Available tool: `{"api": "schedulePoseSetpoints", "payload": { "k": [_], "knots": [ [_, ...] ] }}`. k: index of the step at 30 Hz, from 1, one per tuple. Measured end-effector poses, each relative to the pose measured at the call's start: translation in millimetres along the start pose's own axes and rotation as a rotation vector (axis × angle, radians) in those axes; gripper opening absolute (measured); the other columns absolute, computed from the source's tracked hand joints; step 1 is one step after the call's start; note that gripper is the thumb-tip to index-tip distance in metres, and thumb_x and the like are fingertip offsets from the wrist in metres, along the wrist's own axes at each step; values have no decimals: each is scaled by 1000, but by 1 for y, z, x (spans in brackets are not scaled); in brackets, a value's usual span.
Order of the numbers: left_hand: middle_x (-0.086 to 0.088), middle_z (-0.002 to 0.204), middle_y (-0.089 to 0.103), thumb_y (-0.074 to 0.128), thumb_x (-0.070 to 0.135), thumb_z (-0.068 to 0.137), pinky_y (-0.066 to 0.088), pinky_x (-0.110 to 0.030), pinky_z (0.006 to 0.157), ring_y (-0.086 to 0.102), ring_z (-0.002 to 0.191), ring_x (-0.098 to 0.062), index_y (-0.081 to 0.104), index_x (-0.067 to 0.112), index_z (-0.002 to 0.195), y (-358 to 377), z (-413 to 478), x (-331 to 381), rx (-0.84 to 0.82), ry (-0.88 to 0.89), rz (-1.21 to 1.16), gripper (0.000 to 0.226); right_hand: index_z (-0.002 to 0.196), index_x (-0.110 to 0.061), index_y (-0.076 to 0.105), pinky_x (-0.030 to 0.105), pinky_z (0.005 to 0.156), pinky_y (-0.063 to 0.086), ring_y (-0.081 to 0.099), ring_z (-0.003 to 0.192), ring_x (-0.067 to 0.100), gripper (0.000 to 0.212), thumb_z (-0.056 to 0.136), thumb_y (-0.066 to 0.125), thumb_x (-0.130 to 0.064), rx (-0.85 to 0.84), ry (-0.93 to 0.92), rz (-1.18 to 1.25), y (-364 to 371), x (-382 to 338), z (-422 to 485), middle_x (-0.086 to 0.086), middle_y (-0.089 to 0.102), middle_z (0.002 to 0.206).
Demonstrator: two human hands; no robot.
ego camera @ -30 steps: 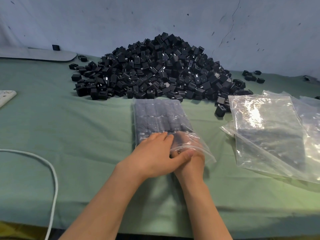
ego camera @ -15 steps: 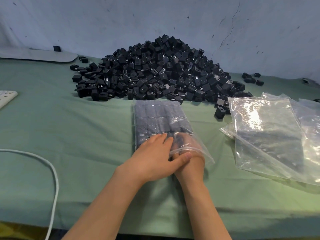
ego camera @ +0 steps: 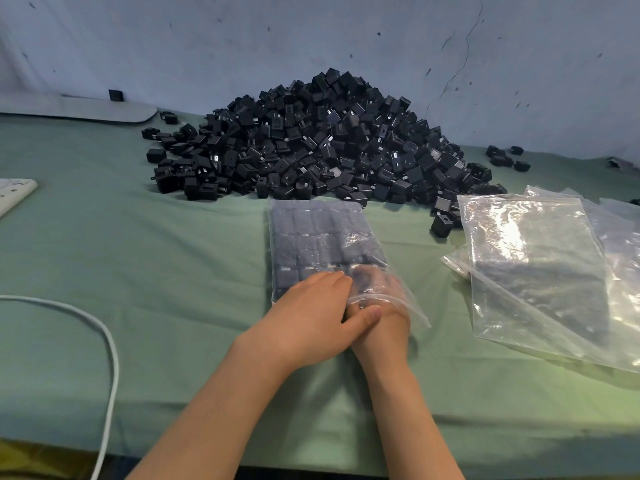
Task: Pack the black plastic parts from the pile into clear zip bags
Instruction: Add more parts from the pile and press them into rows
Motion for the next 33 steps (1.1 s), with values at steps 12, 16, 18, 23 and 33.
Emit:
{"api": "schedulePoseSetpoints", "payload": {
  "k": [12,16,18,23,33],
  "knots": [
    [0,138,44,32,63,89,26,-30,109,32,132,-16,45,14,128,-1,0,1,16,9,-22,64,92,-22,62,44,86,48,61,92,24,16,78,58,-16,-5,35,105,-3,1,-3,3,65,95],
    [0,135,47,33,62,90,28,-30,107,35,130,-16,47,13,126,1,0,-2,11,2,-25,63,84,-25,57,45,87,48,62,89,27,12,77,51,-18,-21,-1,80,-2,-6,0,6,66,89],
    [0,134,48,33,63,90,29,-31,106,35,129,-16,47,13,126,1,1,-3,5,-7,-32,63,81,-29,55,44,88,48,62,91,27,16,77,50,-15,-16,13,108,-2,-5,-1,7,66,91],
    [1,133,48,33,63,89,30,-31,105,35,129,-15,49,15,124,2,0,-5,-8,-20,-58,62,119,-17,60,32,96,46,57,111,22,37,85,58,-3,-70,82,85,-1,7,-5,7,59,121],
    [8,139,49,7,65,85,21,-28,111,30,132,-11,67,19,108,0,1,-3,-10,61,-126,79,106,-28,66,21,89,43,60,100,5,23,93,48,-20,-408,-134,-293,-56,-38,-35,-11,70,102]
  ]
}}
Point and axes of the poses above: each hand's wrist, its own z-axis towards the middle knuckle, its own y-axis out of the palm, x = y × z, the point moved 8 cm from there along z, towards the middle knuckle
